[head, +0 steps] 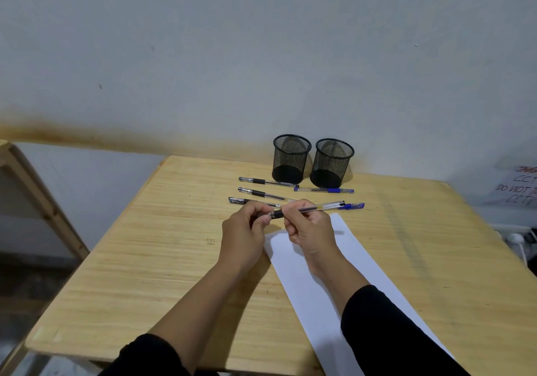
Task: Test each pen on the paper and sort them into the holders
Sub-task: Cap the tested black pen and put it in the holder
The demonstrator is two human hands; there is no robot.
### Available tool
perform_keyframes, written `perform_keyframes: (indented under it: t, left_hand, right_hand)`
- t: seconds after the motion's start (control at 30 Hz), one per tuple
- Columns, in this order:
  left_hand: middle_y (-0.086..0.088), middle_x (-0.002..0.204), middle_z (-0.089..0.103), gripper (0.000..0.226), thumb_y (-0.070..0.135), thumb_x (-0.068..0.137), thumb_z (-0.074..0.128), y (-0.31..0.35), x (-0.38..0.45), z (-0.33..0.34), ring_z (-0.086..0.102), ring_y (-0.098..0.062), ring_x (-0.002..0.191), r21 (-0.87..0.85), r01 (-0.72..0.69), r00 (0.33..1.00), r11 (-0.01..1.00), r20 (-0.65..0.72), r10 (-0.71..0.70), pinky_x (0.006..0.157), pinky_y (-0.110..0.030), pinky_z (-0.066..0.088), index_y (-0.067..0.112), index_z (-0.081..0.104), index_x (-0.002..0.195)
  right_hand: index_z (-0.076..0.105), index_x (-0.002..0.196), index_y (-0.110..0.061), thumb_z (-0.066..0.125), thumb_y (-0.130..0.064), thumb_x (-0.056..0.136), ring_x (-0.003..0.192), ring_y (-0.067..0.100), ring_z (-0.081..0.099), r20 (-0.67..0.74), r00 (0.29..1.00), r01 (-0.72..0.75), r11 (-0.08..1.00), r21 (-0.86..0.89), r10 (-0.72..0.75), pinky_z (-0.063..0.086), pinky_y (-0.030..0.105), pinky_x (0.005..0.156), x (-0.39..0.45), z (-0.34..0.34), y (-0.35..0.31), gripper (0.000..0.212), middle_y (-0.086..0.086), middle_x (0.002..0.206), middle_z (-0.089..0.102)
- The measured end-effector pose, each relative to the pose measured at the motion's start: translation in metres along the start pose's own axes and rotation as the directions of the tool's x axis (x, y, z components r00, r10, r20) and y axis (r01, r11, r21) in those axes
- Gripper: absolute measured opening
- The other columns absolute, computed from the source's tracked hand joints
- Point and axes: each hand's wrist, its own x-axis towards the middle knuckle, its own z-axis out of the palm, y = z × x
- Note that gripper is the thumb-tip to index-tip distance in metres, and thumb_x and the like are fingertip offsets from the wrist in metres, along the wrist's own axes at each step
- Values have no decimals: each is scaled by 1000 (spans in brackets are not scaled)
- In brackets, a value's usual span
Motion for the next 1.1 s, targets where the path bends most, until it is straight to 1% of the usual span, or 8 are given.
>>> perform_keyframes:
  t: [0.17,0.33,0.53,0.7,0.77,0.87,0.97,1.1]
  left_hand:
    - [17,80,64,18,10,88,55,-3,3,-7,58,-1,78,26,1,997,1000,72,-3,60,-2,39,26,63,87]
    - [10,80,65,19,10,88,56,-4,19,-22,53,-3,68,2,7,1000,1000,-1,-7,58,-5,37,27,63,85]
    - [12,85,65,27,4,89,53,17,40,-28,56,12,67,-85,-54,998,995,31,57,61,0,40,27,66,95]
    - [14,90,68,36,8,89,53,40,61,-8,62,-8,90,-95,-135,984,986,102,145,78,-17,46,39,62,106]
    - [11,96,69,45,11,90,52,48,75,0,62,-6,94,-148,-130,987,980,78,142,83,-14,45,45,51,119]
    - [9,108,65,43,18,92,51,54,100,11,59,-3,100,-170,-78,997,982,-9,78,82,-6,41,36,44,130]
    - [1,126,59,45,24,90,56,47,127,20,55,-10,108,-85,10,999,996,-50,-14,93,-22,38,25,44,133]
    - [-2,141,48,60,32,85,62,29,154,34,46,-16,127,37,73,995,997,64,-75,102,-33,38,19,37,139]
  right_hand:
    - [63,79,-16,60,-10,88,53,12,45,35,999,-30,999,-14,31,34,18,43,-3,-7,1,11,4,59,53]
    - [71,89,-10,63,-12,86,65,15,60,76,997,-19,996,86,13,46,20,51,-2,-21,-12,9,9,79,66]
    - [72,82,-13,67,-16,83,71,17,67,169,985,-15,986,-169,44,52,25,65,7,-30,-25,6,5,74,73]
    - [68,91,-15,68,-12,83,64,6,65,181,983,47,977,-210,-8,48,24,70,31,-27,-39,8,2,73,73]
    - [67,84,-21,69,-14,83,57,-3,62,130,990,95,958,-269,-62,46,21,66,48,-28,-51,8,-4,68,71]
    - [66,77,-29,70,-19,81,52,-4,55,15,981,184,896,-405,-194,41,15,58,77,-28,-75,12,-10,66,63]
    - [67,81,-28,70,-25,80,68,6,54,-68,953,234,858,-457,-296,44,22,66,109,-25,-99,4,-13,72,60]
    - [69,88,-25,69,-28,81,68,3,50,-87,925,283,827,-486,-369,41,20,62,147,-19,-113,8,-15,74,59]
